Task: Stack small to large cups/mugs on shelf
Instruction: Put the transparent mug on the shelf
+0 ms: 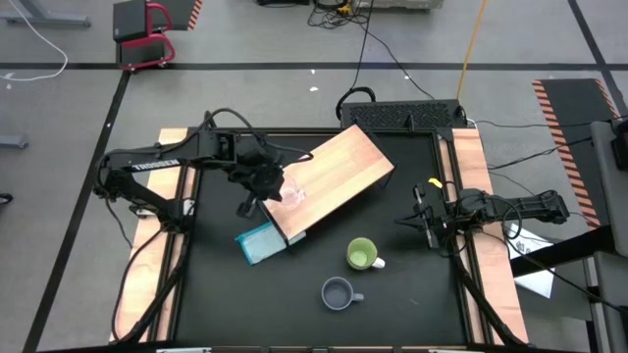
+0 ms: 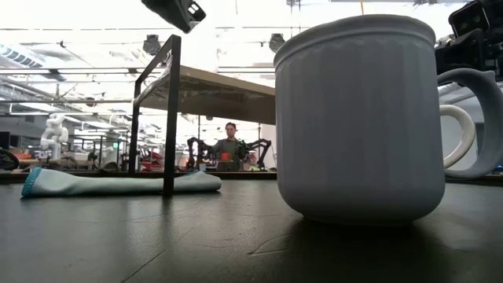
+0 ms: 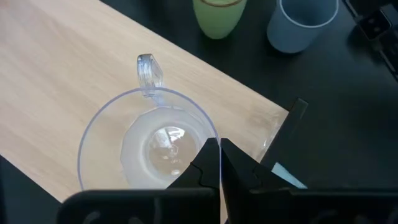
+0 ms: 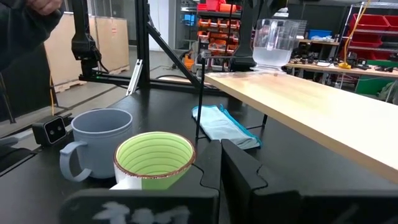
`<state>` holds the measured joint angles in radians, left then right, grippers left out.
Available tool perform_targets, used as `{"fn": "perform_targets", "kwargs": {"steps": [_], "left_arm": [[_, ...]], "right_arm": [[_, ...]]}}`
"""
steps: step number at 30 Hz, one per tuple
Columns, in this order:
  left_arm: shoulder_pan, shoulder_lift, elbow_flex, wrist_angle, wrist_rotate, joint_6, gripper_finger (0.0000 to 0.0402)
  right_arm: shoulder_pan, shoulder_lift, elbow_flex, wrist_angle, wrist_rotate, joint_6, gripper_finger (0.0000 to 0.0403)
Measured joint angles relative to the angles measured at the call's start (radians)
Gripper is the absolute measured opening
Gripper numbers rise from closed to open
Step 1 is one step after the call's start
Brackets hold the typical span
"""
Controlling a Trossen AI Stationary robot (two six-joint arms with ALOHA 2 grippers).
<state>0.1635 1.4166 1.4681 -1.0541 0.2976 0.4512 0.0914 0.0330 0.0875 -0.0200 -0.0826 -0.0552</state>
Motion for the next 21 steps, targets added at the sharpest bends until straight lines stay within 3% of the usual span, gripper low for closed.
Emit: {"fn": "perform_targets", "kwargs": {"steps": [13, 21], "left_arm": [[-0.022, 0.0, 0.0, -0.018, 0.016, -0.021, 0.0], [-0.053, 0.02, 0.0, -0.026, -0.035, -0.034, 0.0]], "right_arm": [[0.0, 0.0, 0.0, 0.0, 0.0, -0.011, 0.0], [0.0, 0.0, 0.0, 0.0, 0.0, -0.009, 0.0]]}}
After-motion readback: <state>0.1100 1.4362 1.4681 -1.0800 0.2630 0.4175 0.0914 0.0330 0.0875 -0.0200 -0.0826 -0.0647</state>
